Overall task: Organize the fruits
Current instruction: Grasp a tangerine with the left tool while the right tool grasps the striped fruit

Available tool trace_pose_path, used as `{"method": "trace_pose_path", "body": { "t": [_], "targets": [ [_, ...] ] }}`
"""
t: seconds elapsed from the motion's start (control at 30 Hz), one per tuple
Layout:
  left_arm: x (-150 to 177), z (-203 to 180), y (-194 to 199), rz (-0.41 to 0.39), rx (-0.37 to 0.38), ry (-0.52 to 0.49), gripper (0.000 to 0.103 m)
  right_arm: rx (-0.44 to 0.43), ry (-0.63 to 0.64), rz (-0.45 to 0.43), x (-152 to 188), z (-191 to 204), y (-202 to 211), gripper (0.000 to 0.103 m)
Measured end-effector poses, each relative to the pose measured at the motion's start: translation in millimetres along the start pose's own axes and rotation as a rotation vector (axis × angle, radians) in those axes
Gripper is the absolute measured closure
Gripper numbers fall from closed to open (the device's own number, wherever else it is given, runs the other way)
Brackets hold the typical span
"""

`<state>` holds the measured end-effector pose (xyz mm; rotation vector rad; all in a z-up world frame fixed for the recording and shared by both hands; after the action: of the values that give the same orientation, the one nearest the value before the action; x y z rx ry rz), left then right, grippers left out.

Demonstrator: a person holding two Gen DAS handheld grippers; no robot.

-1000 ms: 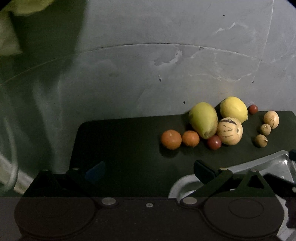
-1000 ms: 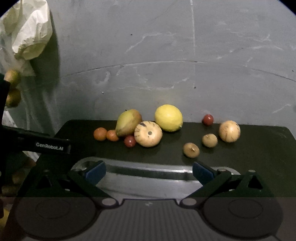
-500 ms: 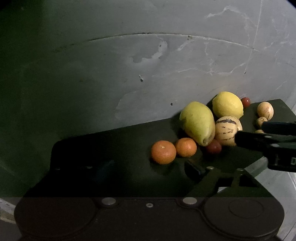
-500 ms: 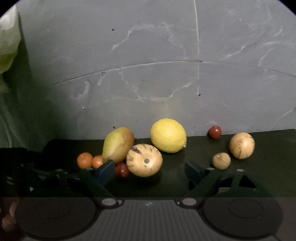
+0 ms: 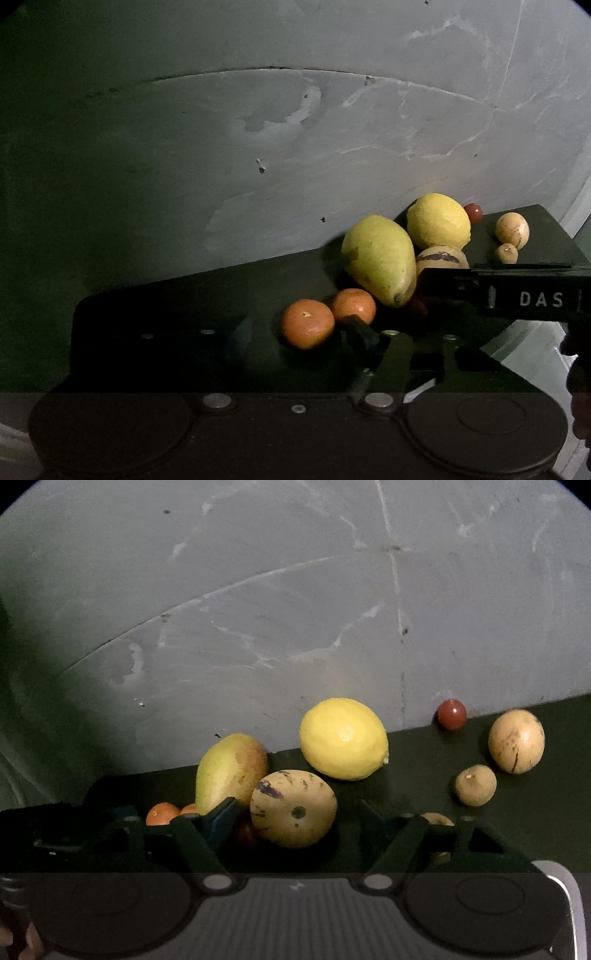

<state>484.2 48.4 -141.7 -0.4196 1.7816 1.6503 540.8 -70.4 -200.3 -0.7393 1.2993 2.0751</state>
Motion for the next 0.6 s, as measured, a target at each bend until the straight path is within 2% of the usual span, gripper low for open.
{"method": "trace_pose_path", "body": {
  "t": [0.07, 0.17, 0.37, 0.6],
  "targets": [
    [-0.3, -0.1, 0.7, 0.002, 0.014, 0.003, 0.054, -0.004, -0.015, -0.003, 0.3, -2.6, -0.7, 0.027],
    [2.4, 1.6, 2.6, 0.015, 0.029, -0.002, 0.065, -0.011, -0.031, 0.0, 1.9, -4.1, -2.4, 0.034],
    [2.6, 3.4, 2.2, 0.016, 0.026, 0.009, 0.068, -0.05, -0.063, -0.014, 4.1, -4.1, -2.2, 0.046],
    [3.0, -2.8, 1.9, 0.02, 0.016, 0.018, 0.069, -0.048, -0.066, -0.03, 8.4, -0.3, 0.3, 0.047]
  ]
}}
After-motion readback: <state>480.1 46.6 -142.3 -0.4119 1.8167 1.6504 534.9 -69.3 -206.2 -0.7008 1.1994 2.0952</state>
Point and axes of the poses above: each gripper's, at about its wrist camera, not at the fingertips, and y roughly against the way its jaws point, z to its left, x to its underside, the point moved 7 cm from there along -y, roughly the way its jaws point, and after that the axes turned 9 degrees about -x, right-handed, at the moved point
